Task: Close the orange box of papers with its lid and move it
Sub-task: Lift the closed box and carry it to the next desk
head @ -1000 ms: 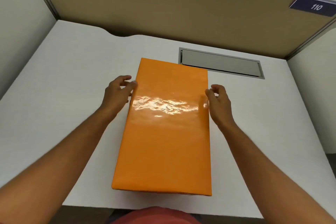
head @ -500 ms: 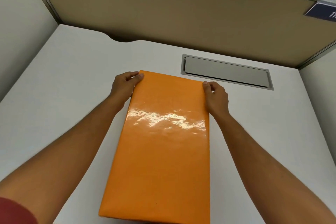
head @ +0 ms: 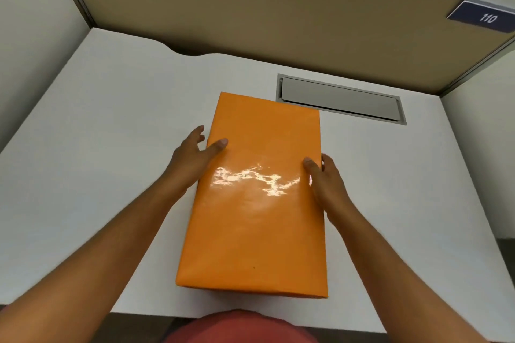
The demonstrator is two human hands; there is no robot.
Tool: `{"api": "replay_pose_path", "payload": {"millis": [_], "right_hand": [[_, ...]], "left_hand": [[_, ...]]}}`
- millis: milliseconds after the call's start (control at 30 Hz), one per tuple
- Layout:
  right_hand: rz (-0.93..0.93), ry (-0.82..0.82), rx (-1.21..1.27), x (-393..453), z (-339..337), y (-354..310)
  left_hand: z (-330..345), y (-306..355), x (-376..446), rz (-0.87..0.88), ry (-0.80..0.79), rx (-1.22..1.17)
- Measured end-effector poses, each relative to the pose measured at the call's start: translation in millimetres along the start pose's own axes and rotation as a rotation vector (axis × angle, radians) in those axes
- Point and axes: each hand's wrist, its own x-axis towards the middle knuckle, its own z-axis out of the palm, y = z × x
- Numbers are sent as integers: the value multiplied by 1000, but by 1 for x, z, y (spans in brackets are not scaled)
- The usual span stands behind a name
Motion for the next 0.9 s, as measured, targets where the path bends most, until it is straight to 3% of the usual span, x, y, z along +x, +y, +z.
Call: {"api": "replay_pose_path", "payload": {"millis": [200,533,900], "right_hand": [[-43,4,-90,-92,8,40],[-77,79,-236,-111,18,47],[-72,-5,103,-99,13,60]], "left_hand": [[7,-46,-76,-10,-109,-21],[18,-53,-92,66,10,62],[24,-46,-94,-15,35,64]]}}
